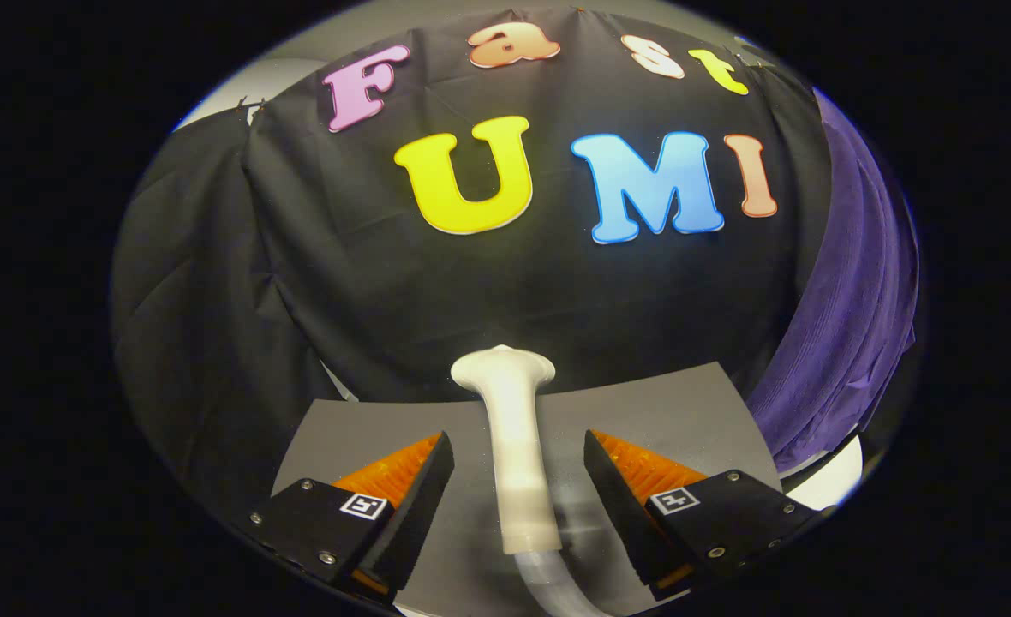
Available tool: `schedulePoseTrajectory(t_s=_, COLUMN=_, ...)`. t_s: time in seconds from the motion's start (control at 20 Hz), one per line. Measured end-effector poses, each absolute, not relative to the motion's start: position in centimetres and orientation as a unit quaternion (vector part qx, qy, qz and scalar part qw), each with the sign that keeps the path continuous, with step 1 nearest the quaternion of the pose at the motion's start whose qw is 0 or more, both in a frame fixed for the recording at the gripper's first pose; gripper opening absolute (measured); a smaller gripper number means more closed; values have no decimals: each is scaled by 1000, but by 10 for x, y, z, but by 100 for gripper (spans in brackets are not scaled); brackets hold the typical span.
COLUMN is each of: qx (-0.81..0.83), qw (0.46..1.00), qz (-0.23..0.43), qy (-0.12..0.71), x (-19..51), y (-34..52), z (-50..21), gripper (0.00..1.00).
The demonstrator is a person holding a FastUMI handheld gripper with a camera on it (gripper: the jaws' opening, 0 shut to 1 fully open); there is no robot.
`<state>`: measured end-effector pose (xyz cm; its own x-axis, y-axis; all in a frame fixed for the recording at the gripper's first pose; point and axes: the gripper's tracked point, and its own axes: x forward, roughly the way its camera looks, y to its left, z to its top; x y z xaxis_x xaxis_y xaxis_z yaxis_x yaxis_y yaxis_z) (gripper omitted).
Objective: Iron the clothes twice with a garment steamer, once on the left side and once on the right side.
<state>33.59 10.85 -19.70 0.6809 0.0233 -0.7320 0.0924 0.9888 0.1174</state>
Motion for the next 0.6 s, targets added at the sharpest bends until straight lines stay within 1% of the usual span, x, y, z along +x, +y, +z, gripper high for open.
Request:
schedulePoseTrajectory(t_s=0.2, qx=79, qw=890, qz=-24, qy=448, x=347, y=115, z=-230, gripper=92)
schedulePoseTrajectory(t_s=0.3, qx=74, qw=878, qz=-35, qy=471, x=346, y=112, z=-246, gripper=88)
schedulePoseTrajectory(t_s=0.35, qx=70, qw=869, qz=-37, qy=488, x=343, y=110, z=-254, gripper=85)
schedulePoseTrajectory(t_s=0.4, qx=67, qw=878, qz=-53, qy=472, x=354, y=104, z=-256, gripper=83)
schedulePoseTrajectory(t_s=0.55, qx=66, qw=873, qz=-54, qy=481, x=344, y=104, z=-252, gripper=61)
schedulePoseTrajectory(t_s=0.6, qx=63, qw=872, qz=-51, qy=482, x=344, y=103, z=-253, gripper=59)
